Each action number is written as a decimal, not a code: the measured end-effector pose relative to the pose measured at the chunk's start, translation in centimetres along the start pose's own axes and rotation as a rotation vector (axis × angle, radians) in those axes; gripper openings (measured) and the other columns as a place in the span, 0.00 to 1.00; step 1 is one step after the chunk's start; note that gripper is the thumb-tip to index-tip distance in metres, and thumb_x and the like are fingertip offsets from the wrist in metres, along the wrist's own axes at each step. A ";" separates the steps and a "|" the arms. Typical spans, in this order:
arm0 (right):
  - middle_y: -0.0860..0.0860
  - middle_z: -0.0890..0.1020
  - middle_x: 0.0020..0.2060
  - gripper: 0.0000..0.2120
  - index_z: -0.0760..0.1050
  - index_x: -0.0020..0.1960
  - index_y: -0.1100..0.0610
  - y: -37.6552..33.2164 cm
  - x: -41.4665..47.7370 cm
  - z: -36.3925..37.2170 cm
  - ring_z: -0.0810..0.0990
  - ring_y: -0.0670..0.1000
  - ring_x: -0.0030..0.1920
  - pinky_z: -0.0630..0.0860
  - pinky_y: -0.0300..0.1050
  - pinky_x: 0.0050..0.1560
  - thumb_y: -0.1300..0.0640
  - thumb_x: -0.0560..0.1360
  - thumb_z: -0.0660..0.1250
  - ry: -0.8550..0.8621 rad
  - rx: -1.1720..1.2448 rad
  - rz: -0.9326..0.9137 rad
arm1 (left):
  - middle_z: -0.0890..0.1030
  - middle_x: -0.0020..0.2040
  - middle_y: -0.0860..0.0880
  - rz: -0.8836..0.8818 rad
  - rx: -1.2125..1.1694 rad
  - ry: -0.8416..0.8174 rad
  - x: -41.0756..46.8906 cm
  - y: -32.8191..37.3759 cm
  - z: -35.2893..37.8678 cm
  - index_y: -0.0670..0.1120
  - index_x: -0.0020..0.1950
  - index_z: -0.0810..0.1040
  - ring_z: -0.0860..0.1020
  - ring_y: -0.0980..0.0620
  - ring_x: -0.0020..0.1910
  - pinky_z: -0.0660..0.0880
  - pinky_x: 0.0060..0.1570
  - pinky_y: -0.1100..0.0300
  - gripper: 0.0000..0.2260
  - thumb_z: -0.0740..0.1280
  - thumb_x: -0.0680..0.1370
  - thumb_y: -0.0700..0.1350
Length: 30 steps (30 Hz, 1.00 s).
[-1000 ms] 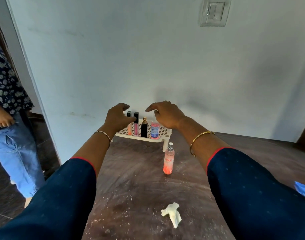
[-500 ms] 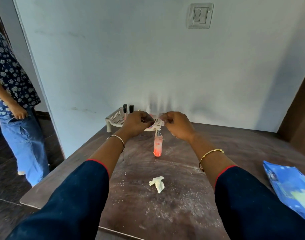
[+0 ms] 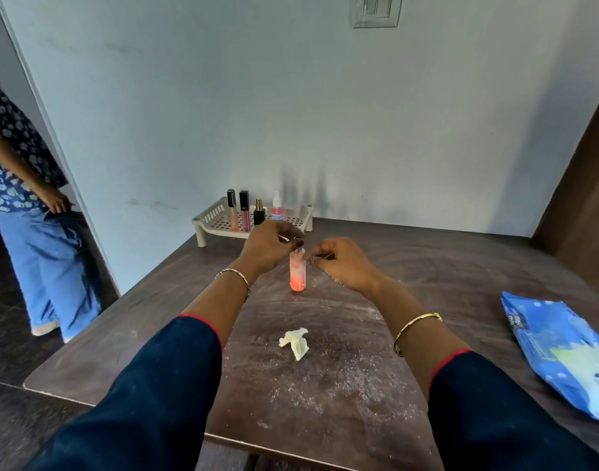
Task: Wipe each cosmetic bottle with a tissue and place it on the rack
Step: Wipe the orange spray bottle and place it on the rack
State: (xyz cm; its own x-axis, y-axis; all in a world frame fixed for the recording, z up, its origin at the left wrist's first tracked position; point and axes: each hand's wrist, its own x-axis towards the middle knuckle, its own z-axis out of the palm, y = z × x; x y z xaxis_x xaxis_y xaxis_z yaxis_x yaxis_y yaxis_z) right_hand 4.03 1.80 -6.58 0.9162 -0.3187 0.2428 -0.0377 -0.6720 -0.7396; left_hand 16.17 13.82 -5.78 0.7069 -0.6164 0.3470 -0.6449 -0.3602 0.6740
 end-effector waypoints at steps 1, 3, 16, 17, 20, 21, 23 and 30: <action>0.52 0.84 0.49 0.08 0.82 0.52 0.60 -0.2 -0.5 0.0 0.80 0.47 0.47 0.76 0.38 0.51 0.63 0.75 0.67 -0.060 -0.006 -0.007 | 0.84 0.46 0.51 -0.004 0.000 0.013 -0.1 0.0 0.0 0.47 0.48 0.84 0.79 0.56 0.43 0.77 0.52 0.59 0.06 0.73 0.72 0.42; 0.52 0.85 0.48 0.09 0.83 0.52 0.59 -0.3 -1.7 0.4 0.81 0.46 0.46 0.76 0.36 0.50 0.59 0.73 0.71 -0.204 -0.059 -0.020 | 0.84 0.45 0.51 -0.022 -0.048 0.041 -0.3 0.1 -0.1 0.47 0.47 0.84 0.79 0.58 0.42 0.76 0.52 0.61 0.05 0.73 0.72 0.40; 0.51 0.85 0.46 0.12 0.82 0.54 0.56 -0.7 -8.0 4.0 0.81 0.49 0.44 0.79 0.44 0.51 0.61 0.71 0.72 -0.305 -0.293 -0.032 | 0.84 0.47 0.51 -0.076 -0.301 -0.002 -6.5 -0.6 -3.1 0.46 0.50 0.84 0.79 0.58 0.48 0.72 0.55 0.66 0.06 0.72 0.73 0.42; 0.52 0.85 0.46 0.11 0.82 0.54 0.56 -0.7 -8.1 4.2 0.81 0.49 0.45 0.79 0.44 0.51 0.62 0.72 0.69 -0.291 -0.327 -0.044 | 0.84 0.47 0.52 -0.077 -0.305 -0.006 -6.9 -0.7 -3.4 0.46 0.50 0.84 0.79 0.59 0.48 0.72 0.54 0.66 0.06 0.72 0.73 0.42; 0.52 0.84 0.48 0.11 0.82 0.53 0.56 -0.4 -8.5 4.7 0.79 0.50 0.46 0.75 0.38 0.47 0.64 0.74 0.66 -0.239 -0.395 -0.076 | 0.84 0.43 0.54 -0.076 -0.328 -0.022 -7.7 -0.8 -3.8 0.45 0.50 0.84 0.77 0.66 0.40 0.70 0.45 0.72 0.06 0.72 0.73 0.41; 0.51 0.83 0.47 0.10 0.81 0.53 0.56 -0.4 -8.6 4.7 0.77 0.48 0.45 0.73 0.35 0.45 0.63 0.74 0.67 -0.211 -0.386 -0.084 | 0.83 0.42 0.55 -0.073 -0.334 -0.032 -7.9 -0.8 -3.9 0.45 0.50 0.84 0.77 0.68 0.38 0.70 0.43 0.73 0.06 0.72 0.73 0.41; 0.51 0.80 0.47 0.08 0.81 0.53 0.57 -0.3 -8.8 4.7 0.76 0.48 0.45 0.74 0.37 0.47 0.60 0.73 0.69 -0.114 -0.300 -0.067 | 0.84 0.42 0.54 -0.069 -0.350 -0.056 -8.3 -0.7 -4.0 0.45 0.49 0.84 0.77 0.68 0.37 0.71 0.41 0.74 0.05 0.73 0.73 0.41; 0.50 0.83 0.38 0.05 0.77 0.37 0.58 -2.2 -9.4 4.5 0.81 0.47 0.41 0.79 0.38 0.43 0.64 0.69 0.72 0.299 0.058 0.015 | 0.84 0.46 0.47 -0.028 -0.382 -0.104 -8.9 -0.4 -3.2 0.41 0.52 0.83 0.78 0.64 0.41 0.73 0.42 0.75 0.07 0.71 0.74 0.39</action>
State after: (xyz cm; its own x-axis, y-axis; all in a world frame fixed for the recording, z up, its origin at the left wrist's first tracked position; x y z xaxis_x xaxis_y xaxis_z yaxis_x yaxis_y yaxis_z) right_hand -2.68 9.29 -10.05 0.7573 -0.5166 0.3995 -0.0192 -0.6292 -0.7770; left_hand 11.06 21.74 -7.06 0.6764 -0.6851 0.2704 -0.4576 -0.1032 0.8832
